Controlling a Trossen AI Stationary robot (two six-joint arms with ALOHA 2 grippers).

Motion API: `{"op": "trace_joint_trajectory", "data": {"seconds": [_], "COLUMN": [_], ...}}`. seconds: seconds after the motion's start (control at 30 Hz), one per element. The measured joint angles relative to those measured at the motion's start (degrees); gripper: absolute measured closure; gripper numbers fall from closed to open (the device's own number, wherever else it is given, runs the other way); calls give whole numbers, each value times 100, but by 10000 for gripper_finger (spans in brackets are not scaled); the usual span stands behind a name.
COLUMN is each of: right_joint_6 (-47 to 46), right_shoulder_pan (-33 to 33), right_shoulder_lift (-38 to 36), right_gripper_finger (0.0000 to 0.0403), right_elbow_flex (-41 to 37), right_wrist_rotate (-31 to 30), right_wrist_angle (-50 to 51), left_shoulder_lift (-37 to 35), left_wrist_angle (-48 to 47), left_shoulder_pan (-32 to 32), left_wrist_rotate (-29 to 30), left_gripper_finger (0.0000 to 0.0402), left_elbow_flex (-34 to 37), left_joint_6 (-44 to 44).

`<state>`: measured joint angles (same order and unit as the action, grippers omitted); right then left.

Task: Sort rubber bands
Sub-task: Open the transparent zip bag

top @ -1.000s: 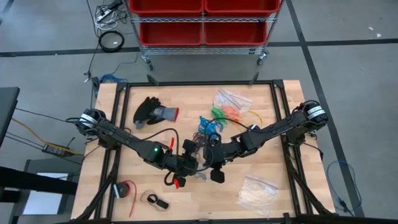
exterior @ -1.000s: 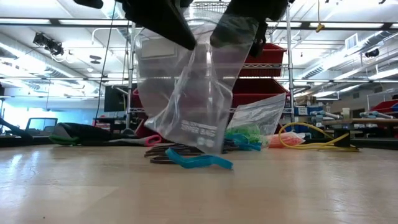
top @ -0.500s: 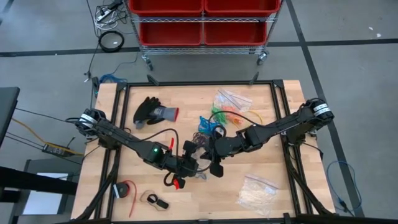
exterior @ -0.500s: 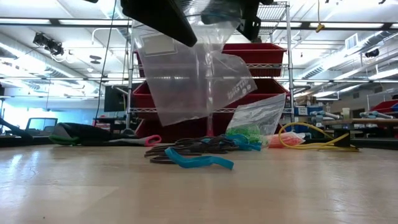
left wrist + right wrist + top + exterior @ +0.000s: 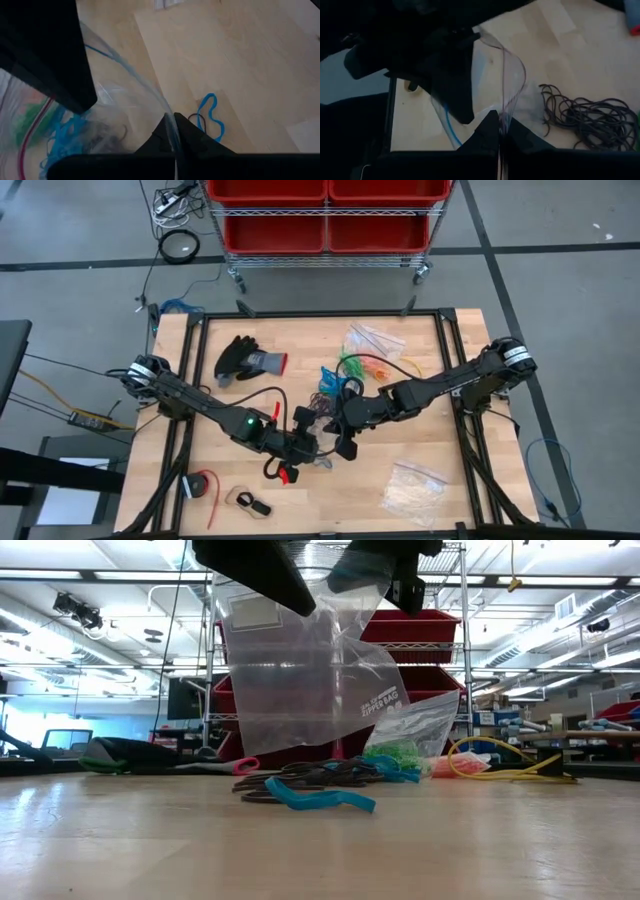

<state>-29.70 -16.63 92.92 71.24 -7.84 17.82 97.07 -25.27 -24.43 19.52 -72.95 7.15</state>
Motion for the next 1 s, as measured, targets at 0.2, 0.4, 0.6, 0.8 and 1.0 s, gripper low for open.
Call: {"op": "trace_joint_trajectory", "data": {"seconds": [0.2, 0.4, 0.6, 0.8, 1.0], "right_joint_6": [145, 288, 438, 384, 375], "right_shoulder_pan": [-135, -221, -253, -256, -313], "right_shoulder_lift": [0, 0, 0, 0, 0], "right_gripper_finger": [369, 309, 266, 258, 265], "right_elbow_flex": [0, 0, 0, 0, 0], "right_wrist_rotate": [-141, -162, -149, 331, 477], "right_wrist_angle": [145, 201, 251, 438, 514], "left_shoulder_lift": [5, 7, 11, 11, 14], "left_wrist_angle": [2, 2, 3, 4, 8], "left_shoulder_pan": [-7, -10, -11, -11, -11], "left_wrist_rotate": [-38, -38, -117, -117, -111], "left_gripper_finger": [401, 401, 401, 401, 401], "left_elbow_flex": [0, 2, 2, 7, 7], "left_joint_6": [-34, -74, -141, -144, -144]}}
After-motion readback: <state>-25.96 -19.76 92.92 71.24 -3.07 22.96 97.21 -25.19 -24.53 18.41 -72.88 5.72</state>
